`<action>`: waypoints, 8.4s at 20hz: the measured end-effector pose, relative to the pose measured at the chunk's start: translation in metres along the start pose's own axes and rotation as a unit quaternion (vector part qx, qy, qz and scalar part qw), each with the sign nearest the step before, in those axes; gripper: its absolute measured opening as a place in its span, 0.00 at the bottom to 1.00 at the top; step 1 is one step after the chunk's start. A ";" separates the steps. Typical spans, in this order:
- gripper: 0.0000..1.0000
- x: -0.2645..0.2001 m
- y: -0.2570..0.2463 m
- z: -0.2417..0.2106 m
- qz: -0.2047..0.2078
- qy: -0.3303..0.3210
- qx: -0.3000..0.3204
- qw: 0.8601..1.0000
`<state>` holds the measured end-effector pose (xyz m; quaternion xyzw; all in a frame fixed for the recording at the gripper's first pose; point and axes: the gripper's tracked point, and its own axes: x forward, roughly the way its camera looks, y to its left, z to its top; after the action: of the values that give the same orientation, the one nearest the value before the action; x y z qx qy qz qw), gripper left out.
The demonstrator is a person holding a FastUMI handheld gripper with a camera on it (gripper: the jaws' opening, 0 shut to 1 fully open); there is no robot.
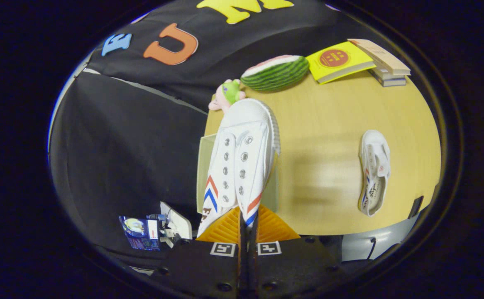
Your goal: Open the storage box then place both shoes into the box .Put the left shoe in first, then the right shoe, with the right side of both shoes facing outward in a uniform manner.
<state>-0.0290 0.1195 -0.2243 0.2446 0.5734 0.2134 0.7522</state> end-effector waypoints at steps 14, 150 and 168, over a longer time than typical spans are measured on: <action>0.06 0.132 0.100 -0.002 0.004 0.020 -0.002 1.000; 0.84 -0.084 0.053 0.084 -0.252 -0.320 -0.196 0.892; 1.00 -0.188 0.058 0.017 -0.257 -0.540 -0.213 0.773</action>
<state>-0.0624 0.0498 -0.0427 -0.0036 0.0541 -0.0379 0.9978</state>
